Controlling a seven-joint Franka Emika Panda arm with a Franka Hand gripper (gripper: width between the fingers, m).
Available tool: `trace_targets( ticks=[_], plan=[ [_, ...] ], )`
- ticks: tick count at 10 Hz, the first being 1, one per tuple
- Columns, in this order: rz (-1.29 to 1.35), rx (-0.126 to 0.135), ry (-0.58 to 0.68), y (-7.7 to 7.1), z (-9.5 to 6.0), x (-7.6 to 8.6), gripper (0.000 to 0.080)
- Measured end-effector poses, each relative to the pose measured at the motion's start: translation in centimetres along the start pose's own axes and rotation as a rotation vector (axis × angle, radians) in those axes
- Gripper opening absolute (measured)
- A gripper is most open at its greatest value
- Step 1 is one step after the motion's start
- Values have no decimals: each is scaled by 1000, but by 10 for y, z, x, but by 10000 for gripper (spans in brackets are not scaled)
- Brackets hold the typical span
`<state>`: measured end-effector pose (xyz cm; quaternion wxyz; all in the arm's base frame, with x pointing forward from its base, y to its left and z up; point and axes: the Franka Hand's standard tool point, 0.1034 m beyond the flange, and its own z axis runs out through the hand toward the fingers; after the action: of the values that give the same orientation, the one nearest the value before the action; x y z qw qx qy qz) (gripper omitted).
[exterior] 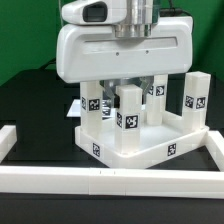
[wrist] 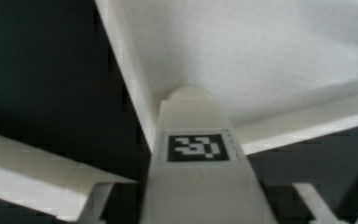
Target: Assemble desk
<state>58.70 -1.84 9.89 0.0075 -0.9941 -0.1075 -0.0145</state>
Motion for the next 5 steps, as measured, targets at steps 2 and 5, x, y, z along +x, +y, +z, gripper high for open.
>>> trace_targets(
  ticks=[2, 5],
  plan=[
    [225, 12, 2, -1, 0, 0, 290],
    [525, 28, 3, -4, 0, 3, 290]
  ],
)
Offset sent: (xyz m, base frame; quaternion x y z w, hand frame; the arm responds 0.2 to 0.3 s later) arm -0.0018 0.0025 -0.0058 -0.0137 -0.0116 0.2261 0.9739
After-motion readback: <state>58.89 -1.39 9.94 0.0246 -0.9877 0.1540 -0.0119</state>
